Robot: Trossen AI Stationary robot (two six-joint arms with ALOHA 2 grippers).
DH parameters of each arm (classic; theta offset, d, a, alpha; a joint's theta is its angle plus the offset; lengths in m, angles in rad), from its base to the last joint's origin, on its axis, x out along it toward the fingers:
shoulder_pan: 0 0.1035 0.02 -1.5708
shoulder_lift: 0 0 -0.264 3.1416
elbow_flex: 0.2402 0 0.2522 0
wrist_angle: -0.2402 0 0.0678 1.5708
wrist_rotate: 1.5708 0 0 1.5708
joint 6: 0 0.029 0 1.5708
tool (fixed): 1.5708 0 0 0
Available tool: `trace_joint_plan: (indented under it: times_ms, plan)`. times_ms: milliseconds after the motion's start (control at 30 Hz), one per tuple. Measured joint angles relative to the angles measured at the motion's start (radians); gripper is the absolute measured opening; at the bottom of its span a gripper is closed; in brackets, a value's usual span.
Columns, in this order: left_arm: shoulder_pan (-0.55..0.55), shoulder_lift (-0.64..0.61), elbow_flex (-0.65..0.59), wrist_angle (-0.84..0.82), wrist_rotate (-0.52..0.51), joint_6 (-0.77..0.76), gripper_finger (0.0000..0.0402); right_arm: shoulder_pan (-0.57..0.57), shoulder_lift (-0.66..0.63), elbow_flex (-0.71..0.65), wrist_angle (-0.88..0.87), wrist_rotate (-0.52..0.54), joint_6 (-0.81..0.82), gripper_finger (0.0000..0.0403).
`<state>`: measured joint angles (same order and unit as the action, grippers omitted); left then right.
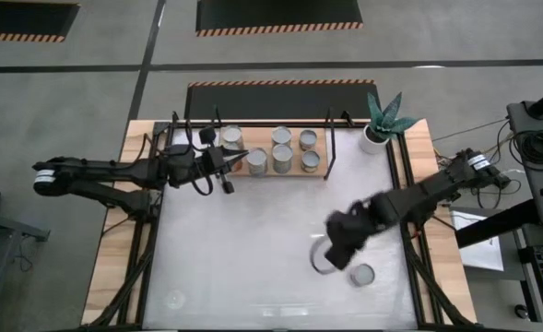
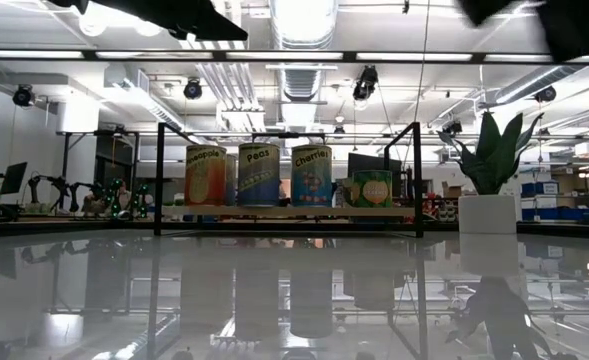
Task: Pick and place cans onto a shelf
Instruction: Put the canned saucy meatballs on the shelf
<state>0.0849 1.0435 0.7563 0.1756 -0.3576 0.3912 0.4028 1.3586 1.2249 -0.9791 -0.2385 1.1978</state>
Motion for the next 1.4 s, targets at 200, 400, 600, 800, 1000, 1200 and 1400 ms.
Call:
trace_joint_plan:
  times_ms: [200, 400, 600, 800, 1000, 1200, 1400]
  plan:
    - [0.000, 0.000, 0.000, -0.008, 0.000, 0.000, 0.0000, 0.179, 0.011, -0.009, -0.069, 0.160, 0.320, 0.0013]
    - [0.000, 0.000, 0.000, -0.016, 0.000, 0.000, 0.0000, 0.239, 0.018, -0.059, -0.071, 0.183, 0.481, 0.0034]
    - [0.000, 0.000, 0.000, -0.027, 0.000, 0.000, 0.0000, 0.289, 0.018, -0.113, -0.059, 0.166, 0.598, 0.0137]
    - [0.000, 0.000, 0.000, -0.033, 0.000, 0.000, 0.0000, 0.326, 0.019, -0.166, -0.030, 0.088, 0.698, 0.0276]
    - [0.000, 0.000, 0.000, -0.043, 0.000, 0.000, 0.0000, 0.342, 0.042, -0.209, 0.137, 0.082, 0.699, 0.0372]
    - [0.000, 0.000, 0.000, -0.045, 0.000, 0.000, 0.0000, 0.341, 0.095, -0.225, 0.146, 0.071, 0.715, 0.0382]
    - [0.000, 0.000, 0.000, -0.045, 0.000, 0.000, 0.0000, 0.334, 0.102, -0.222, 0.143, 0.028, 0.703, 0.0382]
